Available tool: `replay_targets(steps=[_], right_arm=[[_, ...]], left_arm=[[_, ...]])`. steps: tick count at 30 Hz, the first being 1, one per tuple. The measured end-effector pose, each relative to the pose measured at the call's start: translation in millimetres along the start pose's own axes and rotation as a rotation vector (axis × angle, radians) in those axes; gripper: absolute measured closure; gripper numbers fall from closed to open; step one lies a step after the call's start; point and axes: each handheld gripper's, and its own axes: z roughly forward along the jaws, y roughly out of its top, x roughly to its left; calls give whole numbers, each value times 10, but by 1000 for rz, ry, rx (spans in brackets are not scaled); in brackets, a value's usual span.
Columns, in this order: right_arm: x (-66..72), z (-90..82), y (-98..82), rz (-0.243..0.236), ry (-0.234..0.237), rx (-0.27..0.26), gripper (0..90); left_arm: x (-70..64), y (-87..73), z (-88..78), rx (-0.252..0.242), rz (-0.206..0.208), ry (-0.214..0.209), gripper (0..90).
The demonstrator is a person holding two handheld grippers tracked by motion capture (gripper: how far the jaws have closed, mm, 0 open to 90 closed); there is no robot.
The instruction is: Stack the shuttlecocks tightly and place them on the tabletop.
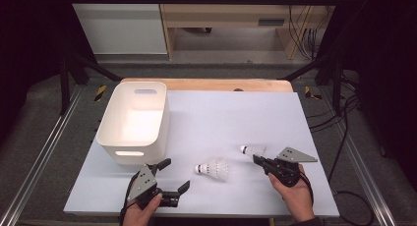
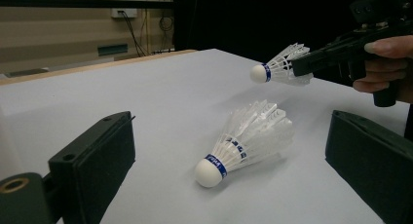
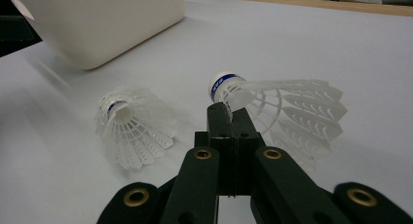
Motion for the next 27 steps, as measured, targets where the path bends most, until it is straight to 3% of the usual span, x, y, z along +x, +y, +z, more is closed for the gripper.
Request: replay_targets(steps=[27], right_arm=[[390, 210, -69, -85, 164, 124, 900]], left_arm=[[8, -2, -1, 3, -3, 0, 39]])
